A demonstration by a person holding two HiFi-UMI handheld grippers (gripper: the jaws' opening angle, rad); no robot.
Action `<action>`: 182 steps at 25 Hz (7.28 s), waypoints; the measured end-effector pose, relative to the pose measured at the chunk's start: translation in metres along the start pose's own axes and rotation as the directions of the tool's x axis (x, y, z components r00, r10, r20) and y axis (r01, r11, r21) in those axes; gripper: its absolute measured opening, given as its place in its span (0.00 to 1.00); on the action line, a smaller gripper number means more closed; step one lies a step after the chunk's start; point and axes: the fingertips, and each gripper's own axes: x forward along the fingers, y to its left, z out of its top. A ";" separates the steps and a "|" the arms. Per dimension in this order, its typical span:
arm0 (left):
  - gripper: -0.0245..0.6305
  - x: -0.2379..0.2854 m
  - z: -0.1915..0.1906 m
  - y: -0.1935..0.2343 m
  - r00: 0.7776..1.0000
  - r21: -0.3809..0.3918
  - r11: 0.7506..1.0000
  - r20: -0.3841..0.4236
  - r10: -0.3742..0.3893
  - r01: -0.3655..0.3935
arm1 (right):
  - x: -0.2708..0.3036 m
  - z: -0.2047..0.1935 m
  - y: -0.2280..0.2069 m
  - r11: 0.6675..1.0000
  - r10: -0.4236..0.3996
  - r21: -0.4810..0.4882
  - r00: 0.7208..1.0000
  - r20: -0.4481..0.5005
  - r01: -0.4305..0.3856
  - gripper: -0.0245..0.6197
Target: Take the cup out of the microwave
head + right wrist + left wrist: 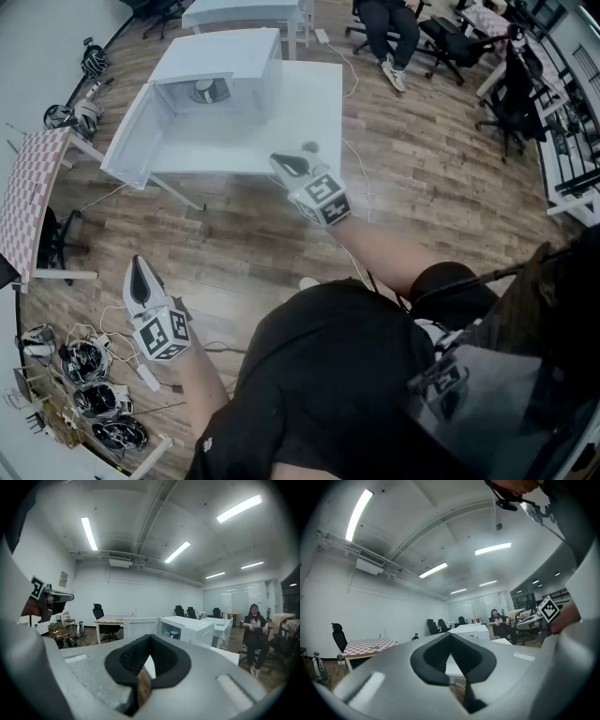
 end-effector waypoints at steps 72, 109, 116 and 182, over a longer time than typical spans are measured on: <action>0.05 0.438 -0.012 0.153 0.912 0.055 0.918 0.105 -0.396 0.392 | 0.356 0.063 -0.076 0.925 -0.370 0.108 0.928 0.041 0.364 0.04; 0.05 0.618 -0.089 0.026 0.801 -0.019 0.803 0.086 -0.593 0.596 | 0.513 -0.046 -0.182 0.895 -0.425 0.120 0.903 -0.059 0.429 0.15; 0.05 0.646 -0.115 0.003 0.794 -0.033 0.793 0.035 -0.607 0.608 | 0.543 -0.077 -0.206 0.895 -0.415 0.144 0.907 -0.078 0.422 0.41; 0.05 0.629 -0.116 0.021 0.785 -0.039 0.784 0.037 -0.619 0.620 | 0.568 -0.089 -0.192 0.923 -0.332 0.154 0.932 -0.148 0.353 0.63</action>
